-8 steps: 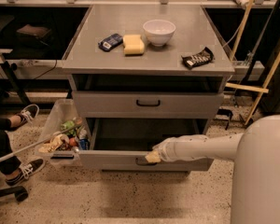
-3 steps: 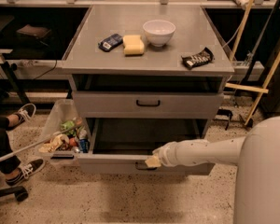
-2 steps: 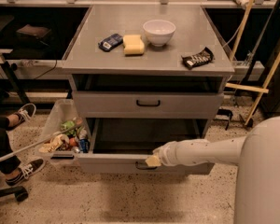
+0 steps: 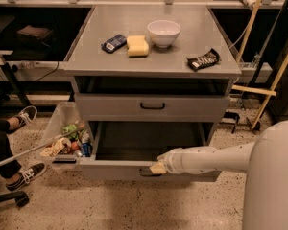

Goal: Open middle drawer

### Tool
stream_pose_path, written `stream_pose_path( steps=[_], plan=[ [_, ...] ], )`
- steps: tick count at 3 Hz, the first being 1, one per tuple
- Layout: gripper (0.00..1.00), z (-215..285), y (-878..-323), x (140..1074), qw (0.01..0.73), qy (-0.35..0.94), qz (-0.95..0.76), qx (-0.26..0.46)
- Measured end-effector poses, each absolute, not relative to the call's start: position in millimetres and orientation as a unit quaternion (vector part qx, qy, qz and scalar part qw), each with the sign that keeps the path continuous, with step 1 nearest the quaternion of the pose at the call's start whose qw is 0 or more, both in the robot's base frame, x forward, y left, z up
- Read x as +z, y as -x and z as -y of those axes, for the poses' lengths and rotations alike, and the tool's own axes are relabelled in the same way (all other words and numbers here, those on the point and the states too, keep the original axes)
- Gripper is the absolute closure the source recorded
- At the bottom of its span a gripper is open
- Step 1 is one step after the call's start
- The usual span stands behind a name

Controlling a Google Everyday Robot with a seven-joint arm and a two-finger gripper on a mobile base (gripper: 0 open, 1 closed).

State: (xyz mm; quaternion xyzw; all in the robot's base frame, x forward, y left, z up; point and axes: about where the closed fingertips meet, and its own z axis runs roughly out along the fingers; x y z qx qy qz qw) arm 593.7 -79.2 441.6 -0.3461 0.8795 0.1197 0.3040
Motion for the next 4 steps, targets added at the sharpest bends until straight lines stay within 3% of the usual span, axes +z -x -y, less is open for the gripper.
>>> stream_pose_path(
  steps=[4],
  plan=[
    [1.00, 80.1, -574.6, 440.9, 0.305, 0.338, -0.882, 0.121]
  ],
)
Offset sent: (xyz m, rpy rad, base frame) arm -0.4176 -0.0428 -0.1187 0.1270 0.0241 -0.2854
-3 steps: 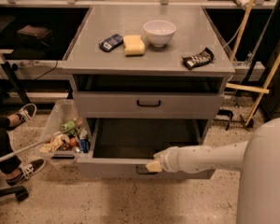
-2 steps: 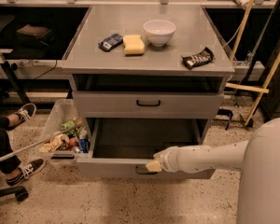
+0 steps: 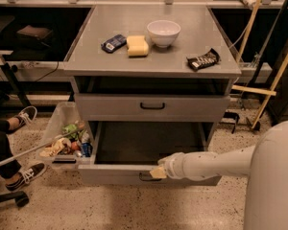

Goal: Open middle drawer

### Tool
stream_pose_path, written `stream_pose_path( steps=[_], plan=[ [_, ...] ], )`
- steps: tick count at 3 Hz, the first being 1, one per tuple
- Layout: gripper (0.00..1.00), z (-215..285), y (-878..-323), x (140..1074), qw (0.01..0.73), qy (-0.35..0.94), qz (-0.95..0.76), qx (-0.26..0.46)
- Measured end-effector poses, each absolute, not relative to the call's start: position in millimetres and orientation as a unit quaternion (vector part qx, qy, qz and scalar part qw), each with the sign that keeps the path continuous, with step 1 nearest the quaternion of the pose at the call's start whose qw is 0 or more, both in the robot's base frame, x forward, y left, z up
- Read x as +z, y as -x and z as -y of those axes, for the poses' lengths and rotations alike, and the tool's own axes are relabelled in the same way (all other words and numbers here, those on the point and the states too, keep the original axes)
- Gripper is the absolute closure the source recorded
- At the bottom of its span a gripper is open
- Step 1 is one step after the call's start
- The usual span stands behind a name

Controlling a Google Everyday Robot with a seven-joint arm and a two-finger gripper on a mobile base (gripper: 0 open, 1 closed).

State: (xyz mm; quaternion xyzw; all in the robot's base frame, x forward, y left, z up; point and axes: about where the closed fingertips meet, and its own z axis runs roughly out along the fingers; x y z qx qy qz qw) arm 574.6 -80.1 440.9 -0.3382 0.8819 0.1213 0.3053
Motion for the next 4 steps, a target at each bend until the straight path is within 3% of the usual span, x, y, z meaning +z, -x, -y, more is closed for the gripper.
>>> stream_pose_path(
  steps=[4],
  plan=[
    [1.00, 81.1, -556.1, 440.0, 0.307, 0.328, -0.885, 0.121]
  ],
)
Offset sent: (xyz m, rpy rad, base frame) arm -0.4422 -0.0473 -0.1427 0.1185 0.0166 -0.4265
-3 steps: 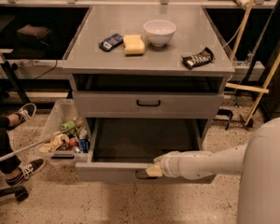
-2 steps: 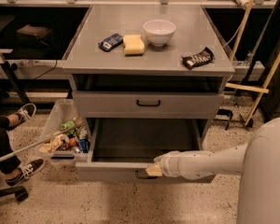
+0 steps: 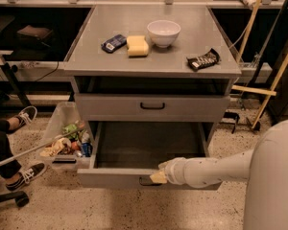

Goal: Open middle drawer

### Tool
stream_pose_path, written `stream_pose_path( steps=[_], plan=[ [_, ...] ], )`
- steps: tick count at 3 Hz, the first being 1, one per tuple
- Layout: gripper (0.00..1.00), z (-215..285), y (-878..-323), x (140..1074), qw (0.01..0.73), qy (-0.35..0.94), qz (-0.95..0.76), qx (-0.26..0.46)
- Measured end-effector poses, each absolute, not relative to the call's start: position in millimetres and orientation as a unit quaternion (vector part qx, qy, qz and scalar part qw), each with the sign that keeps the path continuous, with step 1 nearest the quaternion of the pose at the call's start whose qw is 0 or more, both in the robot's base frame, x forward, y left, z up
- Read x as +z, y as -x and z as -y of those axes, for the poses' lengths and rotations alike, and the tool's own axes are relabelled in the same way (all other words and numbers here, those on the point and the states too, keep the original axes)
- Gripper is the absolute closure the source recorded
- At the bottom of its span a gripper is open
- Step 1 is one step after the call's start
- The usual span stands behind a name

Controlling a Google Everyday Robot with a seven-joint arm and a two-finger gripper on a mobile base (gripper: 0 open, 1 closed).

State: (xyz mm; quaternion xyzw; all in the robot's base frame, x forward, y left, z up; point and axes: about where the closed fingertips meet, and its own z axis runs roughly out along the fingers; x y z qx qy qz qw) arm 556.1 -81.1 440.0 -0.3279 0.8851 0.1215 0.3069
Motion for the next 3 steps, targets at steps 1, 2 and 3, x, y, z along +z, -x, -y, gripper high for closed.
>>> stream_pose_path(
  steps=[1, 2, 3],
  plan=[
    [1.00, 81.9, -548.2, 437.4, 0.308, 0.323, -0.887, 0.122],
    [1.00, 78.3, -548.2, 445.3, 0.315, 0.319, -0.886, 0.120],
    [1.00, 78.3, -548.2, 445.3, 0.315, 0.319, -0.886, 0.120]
  ],
)
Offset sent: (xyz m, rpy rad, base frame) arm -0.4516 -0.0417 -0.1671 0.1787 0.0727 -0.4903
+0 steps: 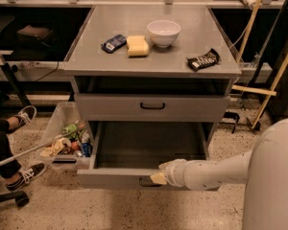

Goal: Open middle drawer

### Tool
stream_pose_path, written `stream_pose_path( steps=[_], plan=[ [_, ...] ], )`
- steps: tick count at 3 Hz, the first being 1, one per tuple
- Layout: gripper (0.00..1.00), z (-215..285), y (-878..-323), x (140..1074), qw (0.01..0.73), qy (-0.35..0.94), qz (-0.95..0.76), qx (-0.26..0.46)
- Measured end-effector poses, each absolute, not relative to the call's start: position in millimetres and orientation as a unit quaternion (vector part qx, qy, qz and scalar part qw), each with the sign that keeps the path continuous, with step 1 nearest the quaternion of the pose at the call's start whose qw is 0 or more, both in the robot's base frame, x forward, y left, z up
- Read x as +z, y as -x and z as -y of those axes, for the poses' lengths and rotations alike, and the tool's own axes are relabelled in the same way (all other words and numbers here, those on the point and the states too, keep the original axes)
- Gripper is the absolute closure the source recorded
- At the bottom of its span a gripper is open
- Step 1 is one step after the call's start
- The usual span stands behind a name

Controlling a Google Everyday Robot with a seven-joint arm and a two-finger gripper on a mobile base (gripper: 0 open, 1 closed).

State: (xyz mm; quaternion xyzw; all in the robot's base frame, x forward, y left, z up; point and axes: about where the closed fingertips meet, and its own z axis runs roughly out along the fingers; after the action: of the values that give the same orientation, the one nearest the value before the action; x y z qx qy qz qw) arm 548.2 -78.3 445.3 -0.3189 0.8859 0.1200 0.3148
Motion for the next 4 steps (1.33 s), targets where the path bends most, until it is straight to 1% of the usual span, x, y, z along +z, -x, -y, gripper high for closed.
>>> stream_pose_path(
  steps=[1, 4],
  plan=[
    [1.00, 81.7, -532.5, 443.7, 0.321, 0.337, -0.878, 0.109],
    [1.00, 81.8, -525.2, 445.8, 0.323, 0.339, -0.877, 0.108]
  ],
)
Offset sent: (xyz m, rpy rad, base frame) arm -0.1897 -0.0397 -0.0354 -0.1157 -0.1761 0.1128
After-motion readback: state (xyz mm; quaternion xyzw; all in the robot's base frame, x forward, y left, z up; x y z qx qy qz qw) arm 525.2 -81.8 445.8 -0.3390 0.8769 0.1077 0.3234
